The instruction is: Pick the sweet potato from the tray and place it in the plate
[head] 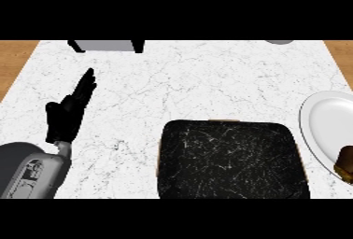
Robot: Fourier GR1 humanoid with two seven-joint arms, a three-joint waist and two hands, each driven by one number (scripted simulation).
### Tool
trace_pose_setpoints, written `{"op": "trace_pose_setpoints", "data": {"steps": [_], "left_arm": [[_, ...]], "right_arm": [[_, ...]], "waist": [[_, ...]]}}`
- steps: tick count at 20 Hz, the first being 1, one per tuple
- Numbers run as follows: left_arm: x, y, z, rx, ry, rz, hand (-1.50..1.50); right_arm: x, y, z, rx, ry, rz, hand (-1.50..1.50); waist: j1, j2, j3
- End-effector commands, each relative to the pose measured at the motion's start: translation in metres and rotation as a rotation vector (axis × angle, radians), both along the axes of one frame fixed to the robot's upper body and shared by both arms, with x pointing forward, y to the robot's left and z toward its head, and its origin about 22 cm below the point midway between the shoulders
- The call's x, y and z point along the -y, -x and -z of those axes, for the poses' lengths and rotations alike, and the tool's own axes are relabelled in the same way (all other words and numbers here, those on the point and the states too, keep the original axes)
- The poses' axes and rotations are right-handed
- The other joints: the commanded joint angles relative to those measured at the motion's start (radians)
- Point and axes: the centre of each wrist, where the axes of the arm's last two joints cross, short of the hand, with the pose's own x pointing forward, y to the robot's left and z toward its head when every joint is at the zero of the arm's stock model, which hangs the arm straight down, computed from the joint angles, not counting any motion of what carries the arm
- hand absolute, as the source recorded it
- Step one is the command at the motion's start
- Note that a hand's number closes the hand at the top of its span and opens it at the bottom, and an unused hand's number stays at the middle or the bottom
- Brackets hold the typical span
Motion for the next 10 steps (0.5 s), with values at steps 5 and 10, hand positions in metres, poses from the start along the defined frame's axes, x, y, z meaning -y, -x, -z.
{"op": "trace_pose_setpoints", "data": {"steps": [5,10], "left_arm": [[0.01,0.014,0.017,-0.021,0.004,0.033,0.0],[-0.002,-0.006,-0.012,-0.002,-0.012,0.001,0.0]], "right_arm": [[-0.053,-0.052,0.057,-0.144,0.081,0.054,1.5],[-0.066,-0.056,0.087,-0.253,-0.055,0.038,-1.5]], "waist": [[0.014,0.002,0.0],[0.0,-0.001,0.0]]}}
